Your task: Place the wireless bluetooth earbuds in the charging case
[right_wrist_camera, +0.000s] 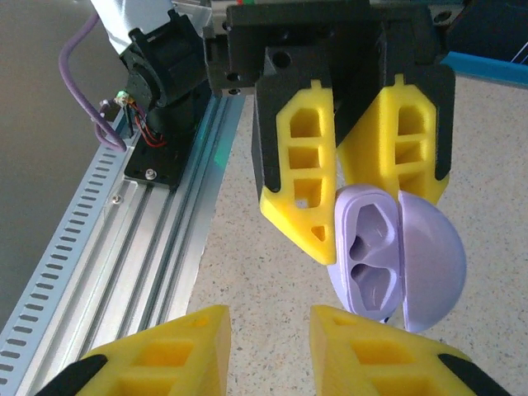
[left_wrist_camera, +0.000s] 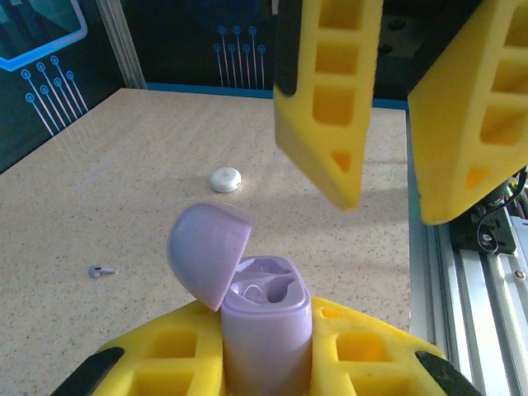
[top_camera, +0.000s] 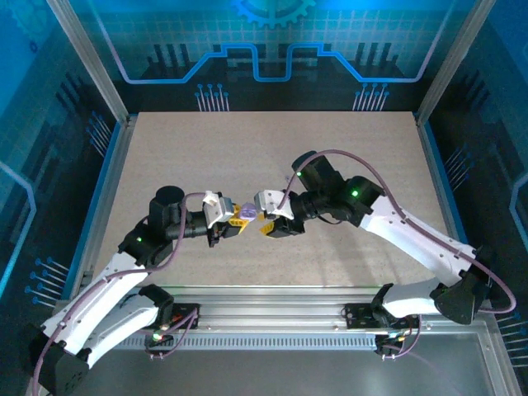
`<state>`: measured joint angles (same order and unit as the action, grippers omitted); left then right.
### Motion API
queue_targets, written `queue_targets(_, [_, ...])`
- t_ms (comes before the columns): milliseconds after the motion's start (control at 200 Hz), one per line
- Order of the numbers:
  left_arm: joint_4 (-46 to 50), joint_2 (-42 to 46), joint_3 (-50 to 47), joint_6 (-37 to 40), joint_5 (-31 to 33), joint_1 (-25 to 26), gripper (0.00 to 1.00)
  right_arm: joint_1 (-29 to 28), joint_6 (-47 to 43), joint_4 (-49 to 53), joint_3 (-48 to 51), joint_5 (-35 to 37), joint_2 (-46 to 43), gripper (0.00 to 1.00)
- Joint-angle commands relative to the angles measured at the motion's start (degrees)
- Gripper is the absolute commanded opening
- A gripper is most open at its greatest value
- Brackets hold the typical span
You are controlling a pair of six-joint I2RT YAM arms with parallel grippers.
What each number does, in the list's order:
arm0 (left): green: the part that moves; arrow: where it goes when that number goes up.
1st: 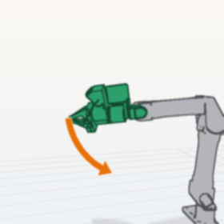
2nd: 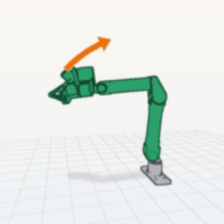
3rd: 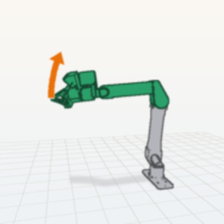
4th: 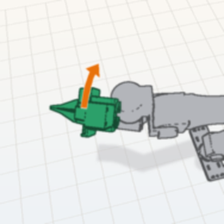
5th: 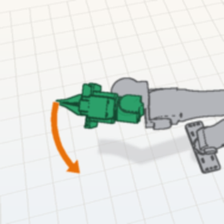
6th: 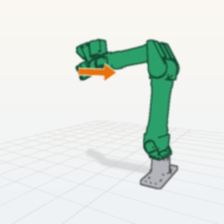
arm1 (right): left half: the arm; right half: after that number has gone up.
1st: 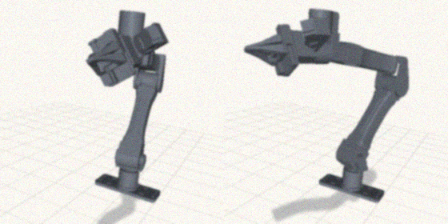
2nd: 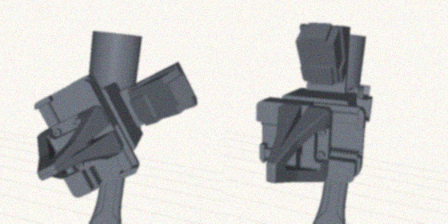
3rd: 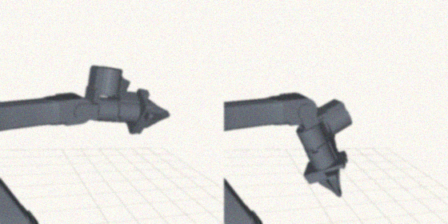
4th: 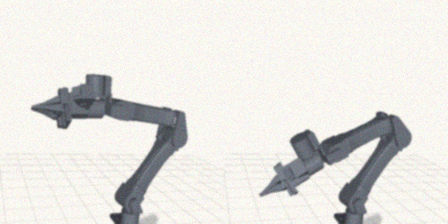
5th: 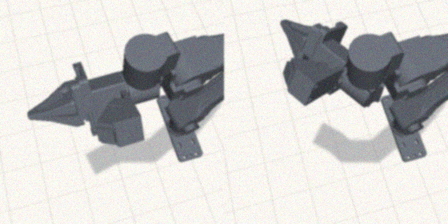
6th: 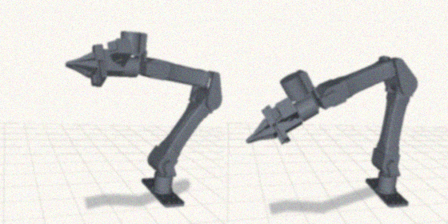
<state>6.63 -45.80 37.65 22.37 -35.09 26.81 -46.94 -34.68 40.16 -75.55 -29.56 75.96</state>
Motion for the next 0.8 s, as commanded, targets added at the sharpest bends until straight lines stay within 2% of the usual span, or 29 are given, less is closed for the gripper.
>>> queue_targets(0, [-1.80, 0.12, -0.21, -0.66, -0.09, 0.33, 0.22, -0.79, -0.20, -1.44, -2.14, -0.74, 0.98, 0.32])
queue_targets(515, [-2.22, 0.41, -0.12, -1.01, -1.12, 0.31, 0.22, -0.08, -0.99, -4.47, -4.12, 1.86, 4.08, 0.33])
queue_targets(795, [-3.31, 0.97, -1.06, -2.04, -0.30, 0.25, 0.22, 1.59, -0.26, -5.36, -5.13, 0.36, 5.51, 0.33])
